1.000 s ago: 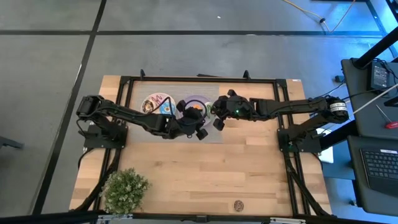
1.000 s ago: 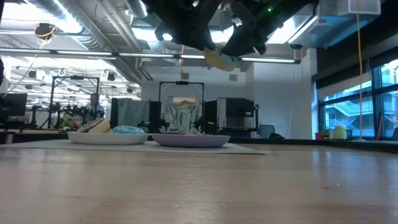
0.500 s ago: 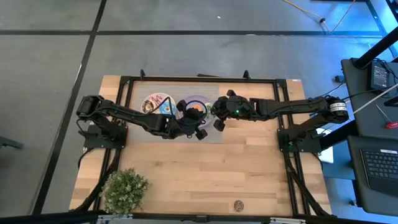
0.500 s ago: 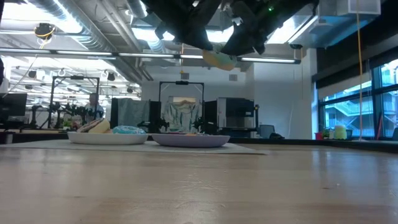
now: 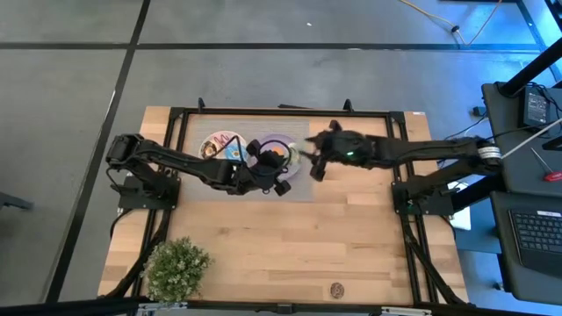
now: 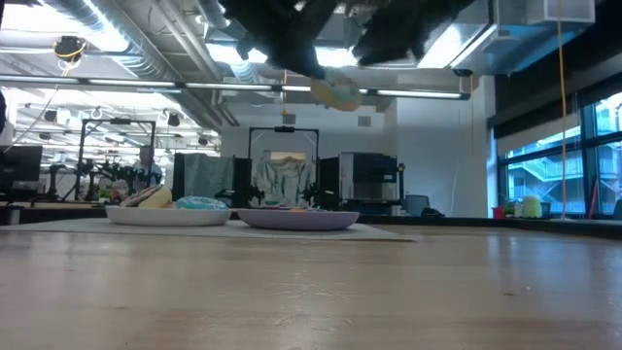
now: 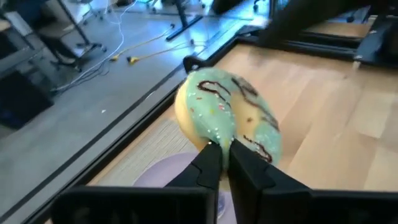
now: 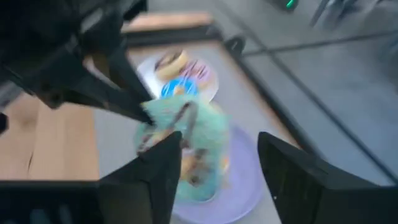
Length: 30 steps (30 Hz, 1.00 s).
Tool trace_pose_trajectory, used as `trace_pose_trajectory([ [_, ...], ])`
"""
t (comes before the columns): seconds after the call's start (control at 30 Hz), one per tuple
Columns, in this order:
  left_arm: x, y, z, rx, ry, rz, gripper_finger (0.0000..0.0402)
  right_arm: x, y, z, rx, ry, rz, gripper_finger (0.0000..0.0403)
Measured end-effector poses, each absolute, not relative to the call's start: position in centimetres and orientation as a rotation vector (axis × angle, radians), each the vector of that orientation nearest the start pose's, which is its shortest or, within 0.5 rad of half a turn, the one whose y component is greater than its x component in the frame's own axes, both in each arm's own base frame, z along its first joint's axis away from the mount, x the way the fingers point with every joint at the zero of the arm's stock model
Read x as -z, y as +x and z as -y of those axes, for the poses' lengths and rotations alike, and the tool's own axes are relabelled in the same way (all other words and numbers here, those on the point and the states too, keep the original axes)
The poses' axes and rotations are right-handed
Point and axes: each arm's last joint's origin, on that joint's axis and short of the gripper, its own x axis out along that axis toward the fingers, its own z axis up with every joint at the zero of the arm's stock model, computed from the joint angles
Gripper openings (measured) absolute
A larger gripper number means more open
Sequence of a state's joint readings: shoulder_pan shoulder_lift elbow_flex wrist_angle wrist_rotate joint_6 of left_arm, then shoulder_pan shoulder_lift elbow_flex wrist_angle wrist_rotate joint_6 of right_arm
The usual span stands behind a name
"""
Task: Pick & Place donuts
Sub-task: Put the large green donut on the white plate
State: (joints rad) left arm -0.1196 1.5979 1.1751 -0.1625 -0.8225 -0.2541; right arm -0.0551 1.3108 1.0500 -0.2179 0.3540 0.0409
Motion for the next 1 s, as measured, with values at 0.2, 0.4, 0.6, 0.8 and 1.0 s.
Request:
trace_pose_trajectory([
  [0.2,-28.9,31.7,1.6,-0.813,-0.036,-0.499,0.0015,-35.1,24.3,2.6,0.488,-0.049,-0.338,0.0242],
  [0.4,-28.3,26.7,1.8,-0.969,-0.193,-0.505,0.0015,-36.3,21.5,2.5,0.508,-0.041,-0.337,0.0245],
  [0.6,-25.1,22.5,2.7,-1.017,-0.259,-0.452,0.0015,-35.6,22.0,2.5,0.516,-0.008,-0.376,0.0245],
  [0.8,-20.4,19.2,3.0,-1.061,-0.363,-0.437,0.0015,-34.1,23.7,2.6,0.516,-0.022,-0.444,0.0245],
  [1.0,-17.5,17.3,2.6,-1.107,-0.354,-0.463,0.0015,-32.4,25.4,2.7,0.516,-0.038,-0.520,0.0245],
])
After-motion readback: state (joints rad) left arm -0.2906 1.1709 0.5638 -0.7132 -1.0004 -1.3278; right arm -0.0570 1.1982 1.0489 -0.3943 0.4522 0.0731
